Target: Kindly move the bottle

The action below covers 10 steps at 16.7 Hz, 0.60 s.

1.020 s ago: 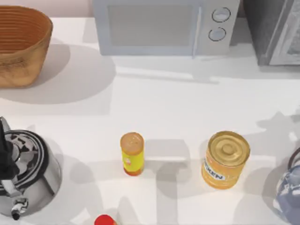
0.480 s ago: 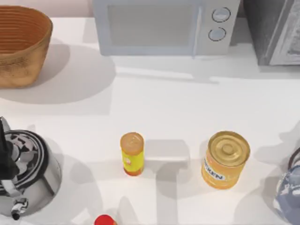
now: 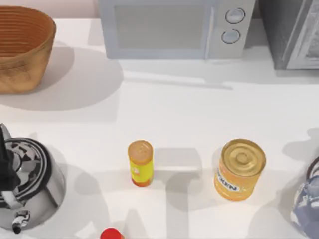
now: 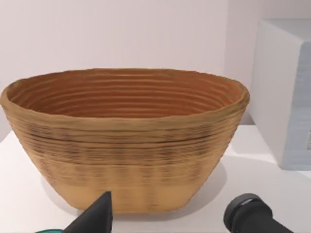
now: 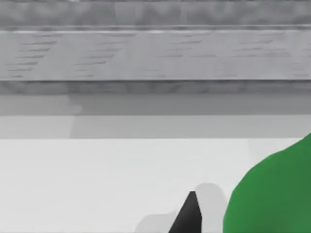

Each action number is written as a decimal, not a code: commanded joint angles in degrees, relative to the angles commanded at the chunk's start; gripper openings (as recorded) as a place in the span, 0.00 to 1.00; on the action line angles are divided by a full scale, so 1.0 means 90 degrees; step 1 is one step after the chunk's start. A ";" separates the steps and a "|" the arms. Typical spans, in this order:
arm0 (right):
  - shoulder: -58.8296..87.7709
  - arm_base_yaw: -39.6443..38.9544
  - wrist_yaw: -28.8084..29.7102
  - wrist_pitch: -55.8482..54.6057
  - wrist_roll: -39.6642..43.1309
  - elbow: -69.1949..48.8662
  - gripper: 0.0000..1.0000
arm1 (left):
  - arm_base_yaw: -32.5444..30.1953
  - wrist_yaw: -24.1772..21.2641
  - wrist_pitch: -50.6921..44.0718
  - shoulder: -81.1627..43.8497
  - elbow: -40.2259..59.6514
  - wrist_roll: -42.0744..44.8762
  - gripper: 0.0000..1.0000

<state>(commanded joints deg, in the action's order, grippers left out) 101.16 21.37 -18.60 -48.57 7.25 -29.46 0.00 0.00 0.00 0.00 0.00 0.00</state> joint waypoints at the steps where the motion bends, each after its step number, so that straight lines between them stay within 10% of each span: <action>1: 0.0131 -0.0024 0.0028 -0.0109 -0.0004 -0.0054 0.00 | 0.0000 0.0000 0.0000 0.0000 0.0000 0.0000 1.00; 10: 0.0920 -0.0171 0.0170 -0.0674 -0.0068 -0.0318 0.00 | 0.0000 0.0000 0.0000 0.0000 0.0000 0.0000 1.00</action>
<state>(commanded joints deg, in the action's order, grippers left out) 109.44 19.83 -17.07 -54.63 6.64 -32.33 0.00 0.00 0.00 0.00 0.00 0.00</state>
